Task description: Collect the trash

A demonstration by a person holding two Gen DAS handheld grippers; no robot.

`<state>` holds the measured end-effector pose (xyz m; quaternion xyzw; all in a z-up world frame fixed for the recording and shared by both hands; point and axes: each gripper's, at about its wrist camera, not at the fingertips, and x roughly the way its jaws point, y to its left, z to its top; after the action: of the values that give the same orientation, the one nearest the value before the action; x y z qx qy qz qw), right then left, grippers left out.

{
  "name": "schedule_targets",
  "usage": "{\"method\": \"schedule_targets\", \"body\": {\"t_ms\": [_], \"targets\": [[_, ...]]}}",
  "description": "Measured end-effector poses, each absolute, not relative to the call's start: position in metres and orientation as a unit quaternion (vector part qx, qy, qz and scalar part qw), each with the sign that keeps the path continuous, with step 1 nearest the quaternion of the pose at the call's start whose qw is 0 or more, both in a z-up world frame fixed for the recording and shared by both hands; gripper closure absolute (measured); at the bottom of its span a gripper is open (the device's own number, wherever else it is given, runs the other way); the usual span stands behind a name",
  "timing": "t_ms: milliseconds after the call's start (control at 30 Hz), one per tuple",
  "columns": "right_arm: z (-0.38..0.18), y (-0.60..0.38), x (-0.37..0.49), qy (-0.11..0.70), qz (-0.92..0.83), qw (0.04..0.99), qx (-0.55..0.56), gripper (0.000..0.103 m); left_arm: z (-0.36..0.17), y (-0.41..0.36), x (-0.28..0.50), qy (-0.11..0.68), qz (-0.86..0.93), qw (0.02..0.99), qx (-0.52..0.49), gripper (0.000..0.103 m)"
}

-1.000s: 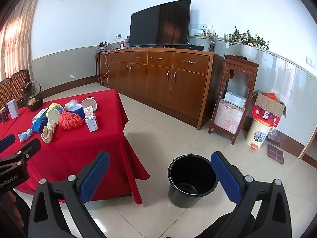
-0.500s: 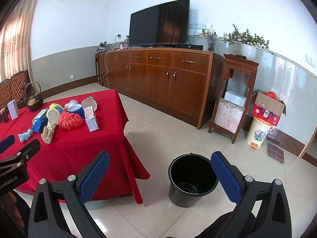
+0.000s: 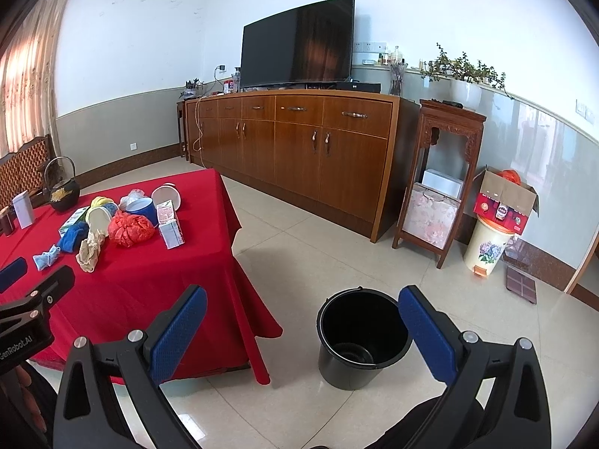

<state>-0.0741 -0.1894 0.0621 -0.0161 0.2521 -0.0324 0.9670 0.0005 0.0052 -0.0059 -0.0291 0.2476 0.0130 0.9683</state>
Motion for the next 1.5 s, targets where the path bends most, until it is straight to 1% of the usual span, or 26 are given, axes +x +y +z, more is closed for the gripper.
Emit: {"method": "schedule_targets", "body": {"t_ms": [1500], "targets": [[0.0621, -0.1863, -0.0706, 0.252, -0.036, 0.967, -0.02, 0.0, -0.0047, -0.003, -0.0024, 0.249, 0.012, 0.968, -0.026, 0.0]]}}
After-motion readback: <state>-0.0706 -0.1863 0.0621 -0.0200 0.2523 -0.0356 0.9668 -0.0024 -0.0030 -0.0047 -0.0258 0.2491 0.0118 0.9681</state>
